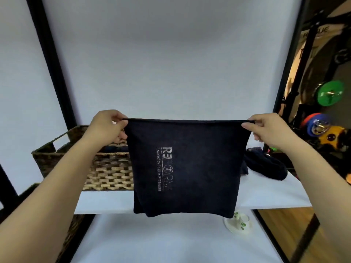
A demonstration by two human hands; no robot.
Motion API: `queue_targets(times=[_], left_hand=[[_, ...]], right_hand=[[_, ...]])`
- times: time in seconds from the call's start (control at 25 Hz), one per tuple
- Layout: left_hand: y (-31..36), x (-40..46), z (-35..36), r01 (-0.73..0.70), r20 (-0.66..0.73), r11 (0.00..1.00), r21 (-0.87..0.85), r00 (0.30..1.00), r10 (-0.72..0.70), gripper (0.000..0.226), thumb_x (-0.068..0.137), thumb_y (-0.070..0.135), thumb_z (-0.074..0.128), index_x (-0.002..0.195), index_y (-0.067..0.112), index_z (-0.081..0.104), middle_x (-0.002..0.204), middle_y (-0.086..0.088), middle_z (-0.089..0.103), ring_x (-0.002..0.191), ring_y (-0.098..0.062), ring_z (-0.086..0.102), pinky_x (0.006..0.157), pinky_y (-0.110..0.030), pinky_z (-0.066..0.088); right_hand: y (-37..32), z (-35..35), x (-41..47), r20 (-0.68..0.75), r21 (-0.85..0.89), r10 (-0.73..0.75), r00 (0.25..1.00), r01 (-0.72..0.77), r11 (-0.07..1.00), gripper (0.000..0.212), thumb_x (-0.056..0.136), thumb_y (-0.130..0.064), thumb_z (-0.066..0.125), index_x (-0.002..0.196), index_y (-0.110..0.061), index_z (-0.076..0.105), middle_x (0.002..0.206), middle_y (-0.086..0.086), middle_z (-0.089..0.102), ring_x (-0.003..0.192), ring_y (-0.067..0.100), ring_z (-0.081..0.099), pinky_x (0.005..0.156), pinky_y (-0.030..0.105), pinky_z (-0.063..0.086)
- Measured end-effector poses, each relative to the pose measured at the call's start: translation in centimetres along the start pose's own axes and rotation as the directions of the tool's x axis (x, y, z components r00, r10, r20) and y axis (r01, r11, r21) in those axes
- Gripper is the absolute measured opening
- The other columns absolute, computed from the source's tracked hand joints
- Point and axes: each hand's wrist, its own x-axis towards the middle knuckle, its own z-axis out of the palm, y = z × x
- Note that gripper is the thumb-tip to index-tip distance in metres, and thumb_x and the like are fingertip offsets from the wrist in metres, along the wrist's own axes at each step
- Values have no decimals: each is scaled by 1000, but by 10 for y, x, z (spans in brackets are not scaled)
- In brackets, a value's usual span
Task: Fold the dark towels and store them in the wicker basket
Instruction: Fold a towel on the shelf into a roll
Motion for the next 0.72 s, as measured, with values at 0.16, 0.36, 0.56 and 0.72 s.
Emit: queue_targets(times=[0.16, 0.36, 0.56, 0.72], left_hand=[[17, 11, 5, 24, 100, 989, -144, 995, -10, 3, 95, 16, 69, 97, 15, 71, 76, -5, 68, 60, -16, 62, 59, -30, 53], [38, 55, 47, 74, 208, 997, -33, 976, -66, 5, 97, 15, 65, 100, 10, 67, 54, -2, 55, 41, -13, 42, 40, -22, 34], [49, 99, 99, 121, 157, 991, 52, 979, -128, 9, 102, 16, 58, 107, 9, 60, 76, -8, 77, 44, -19, 60, 46, -25, 37], [86, 123, 96, -45, -130, 972, -230, 991, 15, 5, 102, 16, 56, 105, 13, 59, 93, -6, 78, 64, -26, 75, 56, -31, 48]], right_hand=[[10, -25, 13, -99, 376, 111, 989, -67, 924, 17, 100, -29, 61, 96, -18, 74, 48, 9, 50, 39, 13, 34, 43, 24, 33], [58, -24, 71, 55, 494, 299, 953, -286, 821, 27, 102, -25, 58, 119, -5, 65, 52, 10, 58, 32, 14, 31, 42, 23, 29], [81, -11, 130, 147, 611, 292, 945, -319, 725, 21, 103, -23, 57, 114, -6, 59, 97, 17, 77, 65, 21, 72, 52, 27, 49], [60, -23, 167, -80, 760, 165, 983, -47, 649, 13, 105, -21, 53, 109, -11, 60, 104, 10, 77, 89, 24, 75, 66, 31, 57]])
